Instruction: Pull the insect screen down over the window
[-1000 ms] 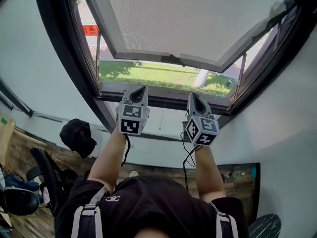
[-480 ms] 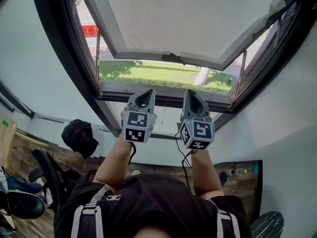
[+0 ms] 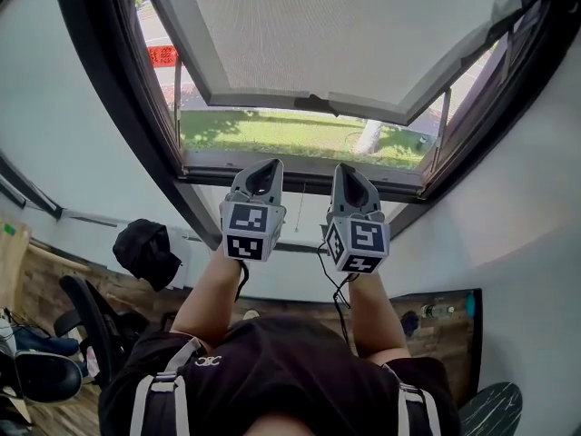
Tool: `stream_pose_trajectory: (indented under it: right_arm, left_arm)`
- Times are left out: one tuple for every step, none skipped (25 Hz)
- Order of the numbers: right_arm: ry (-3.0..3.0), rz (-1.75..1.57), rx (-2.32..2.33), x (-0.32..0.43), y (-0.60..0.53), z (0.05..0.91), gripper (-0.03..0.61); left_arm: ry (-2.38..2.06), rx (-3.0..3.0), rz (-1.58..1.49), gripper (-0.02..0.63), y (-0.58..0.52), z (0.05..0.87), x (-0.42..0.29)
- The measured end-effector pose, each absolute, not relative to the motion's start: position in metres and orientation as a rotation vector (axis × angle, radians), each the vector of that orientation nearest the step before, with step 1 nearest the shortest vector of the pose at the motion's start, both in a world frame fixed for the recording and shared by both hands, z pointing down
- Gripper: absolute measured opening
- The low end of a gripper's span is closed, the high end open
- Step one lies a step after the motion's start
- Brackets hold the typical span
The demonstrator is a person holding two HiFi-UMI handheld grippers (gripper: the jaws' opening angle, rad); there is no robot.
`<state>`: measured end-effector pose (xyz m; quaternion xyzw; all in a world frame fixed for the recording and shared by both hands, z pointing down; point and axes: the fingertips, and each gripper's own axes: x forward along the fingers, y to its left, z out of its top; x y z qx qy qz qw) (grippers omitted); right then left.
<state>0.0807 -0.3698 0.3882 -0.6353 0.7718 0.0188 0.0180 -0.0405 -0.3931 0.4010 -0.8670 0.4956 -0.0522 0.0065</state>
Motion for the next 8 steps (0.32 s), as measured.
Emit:
stream_pose_trajectory:
  right_arm:
    - [2.397, 0.056, -1.977, 0.0807, -0.3699, 0.3889, 0.003]
    - [2.398, 0.053, -1.979, 0.0803, -0.3700, 0.3897, 0.003]
    - [2.399, 0.051, -1.979, 0.0795, -0.3699, 0.3905, 0.003]
    - [2.401, 0.050, -1.978, 0.0784, -0.3699, 0.3911, 0.003]
    - [2.404, 0.051, -1.976, 0.0772, -0.3701, 0.3916, 0.003]
    - [2.407, 0.052, -1.975, 0.0759, -0.3705, 0.3919, 0.003]
    - [2.409, 0.052, -1.974, 0.0745, -0.3711, 0.3922, 0.003]
    - [2.412, 0.053, -1.972, 0.0732, -0.3717, 0.3925, 0.003]
  left_arm:
    - [1.546, -2.720, -0.164, 0.012, -0.3930, 0.4017, -0.0400]
    - [1.544, -2.726, -0.165, 0.012, -0.3930, 0.4024, -0.0398]
    - [1.543, -2.727, -0.167, 0.012, -0.3932, 0.4030, -0.0398]
    - [1.543, -2.726, -0.169, 0.012, -0.3934, 0.4033, -0.0400]
    - [1.542, -2.724, -0.172, 0.012, -0.3938, 0.4032, -0.0403]
    - [1.540, -2.722, -0.174, 0.012, -0.3943, 0.4030, -0.0406]
    - [1.539, -2.719, -0.176, 0.012, -0.3949, 0.4028, -0.0409]
    - [1.537, -2.717, -0.179, 0.012, -0.3955, 0.4025, -0.0413]
